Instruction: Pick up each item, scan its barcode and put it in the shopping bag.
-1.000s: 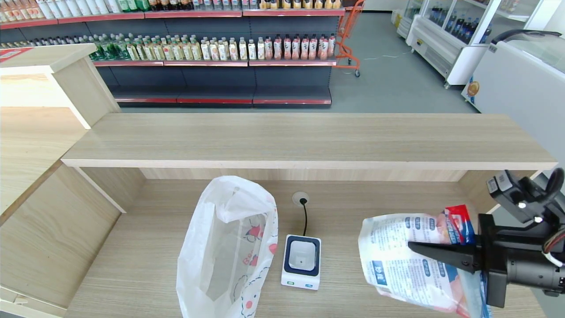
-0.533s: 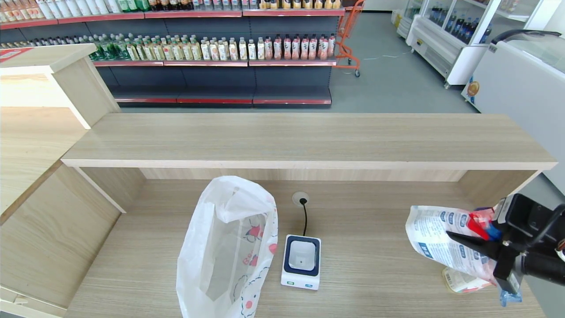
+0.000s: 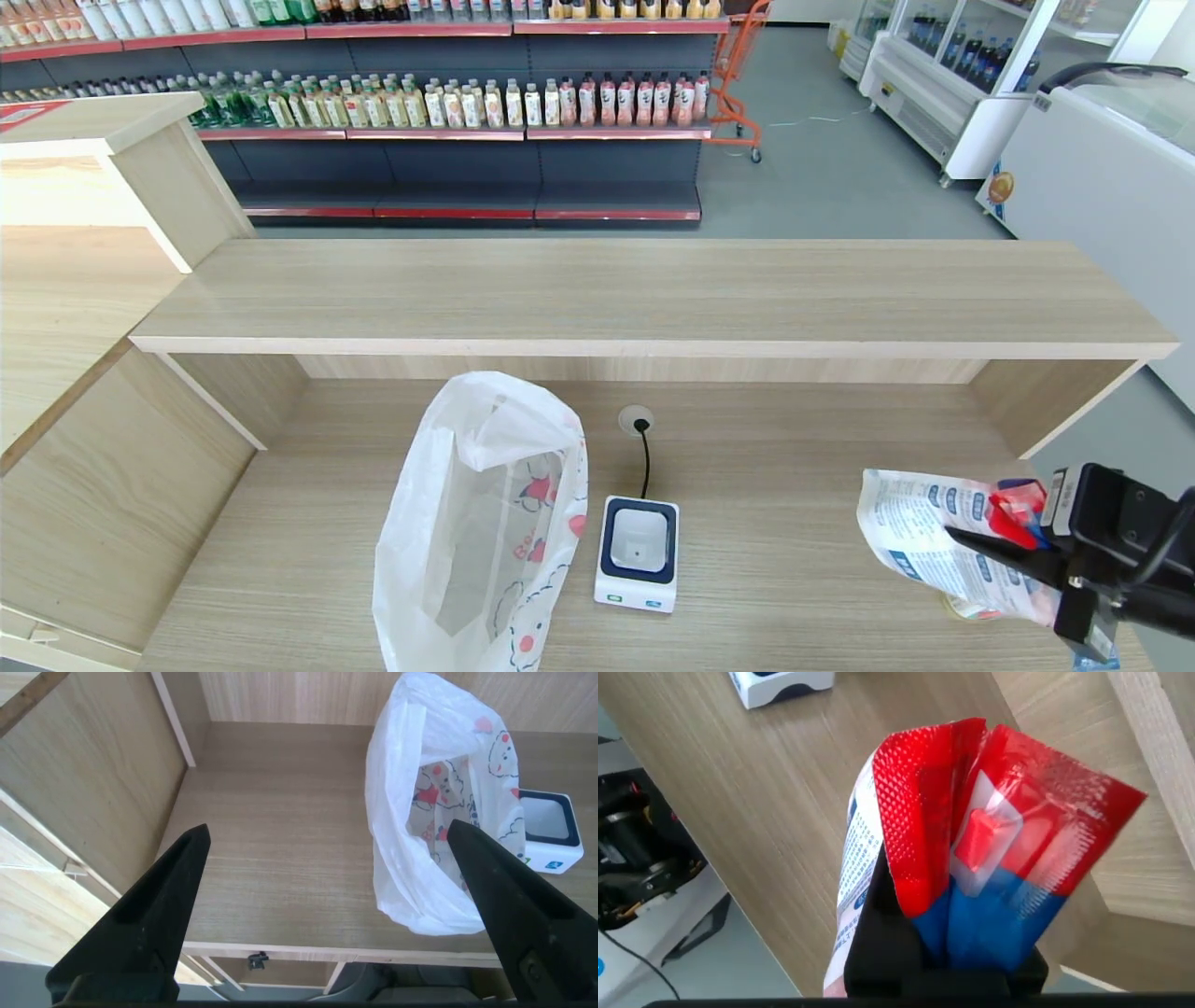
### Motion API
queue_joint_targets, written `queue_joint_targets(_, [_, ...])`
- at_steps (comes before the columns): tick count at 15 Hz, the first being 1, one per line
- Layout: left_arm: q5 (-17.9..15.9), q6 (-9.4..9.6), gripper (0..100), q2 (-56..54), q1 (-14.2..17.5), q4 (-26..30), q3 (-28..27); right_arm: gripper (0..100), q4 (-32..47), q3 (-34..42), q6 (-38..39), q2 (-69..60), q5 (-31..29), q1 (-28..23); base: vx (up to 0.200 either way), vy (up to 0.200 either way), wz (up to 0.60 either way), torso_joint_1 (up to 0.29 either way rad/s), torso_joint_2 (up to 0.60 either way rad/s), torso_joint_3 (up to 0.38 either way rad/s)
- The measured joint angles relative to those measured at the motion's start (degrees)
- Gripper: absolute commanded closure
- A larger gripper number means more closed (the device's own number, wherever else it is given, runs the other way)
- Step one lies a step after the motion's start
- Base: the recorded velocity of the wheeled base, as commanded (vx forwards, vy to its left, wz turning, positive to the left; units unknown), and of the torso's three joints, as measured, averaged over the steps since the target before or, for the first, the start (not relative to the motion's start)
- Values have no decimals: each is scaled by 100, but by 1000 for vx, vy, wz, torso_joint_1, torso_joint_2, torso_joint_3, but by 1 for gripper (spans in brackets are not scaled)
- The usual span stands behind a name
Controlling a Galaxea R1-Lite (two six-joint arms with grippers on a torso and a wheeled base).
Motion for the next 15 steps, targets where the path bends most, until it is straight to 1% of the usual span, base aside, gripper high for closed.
queue_joint_targets(2, [0, 29, 0, 0, 0, 0, 0, 100, 299, 39, 98, -146, 22, 0, 0, 0, 0, 0, 0, 0])
queue_joint_targets(7, [0, 18, 0, 0, 0, 0, 0, 100, 438, 63, 750, -439, 99, 0, 0, 200, 0, 1, 3, 1])
queue_joint_targets(10, [0, 21, 0, 0, 0, 0, 0, 100, 438, 50, 1346, -478, 282, 6, 0, 200, 0, 6, 6, -1])
queue_joint_targets(12, [0, 13, 0, 0, -2, 0, 0, 100, 440, 44, 1552, -445, 295, 9, 0, 0, 0, 0, 0, 0])
queue_joint_targets(15, [1, 7, 0, 0, -2, 0, 0, 100, 405, 26, 1584, -229, 286, 4, 0, 0, 0, 0, 0, 0])
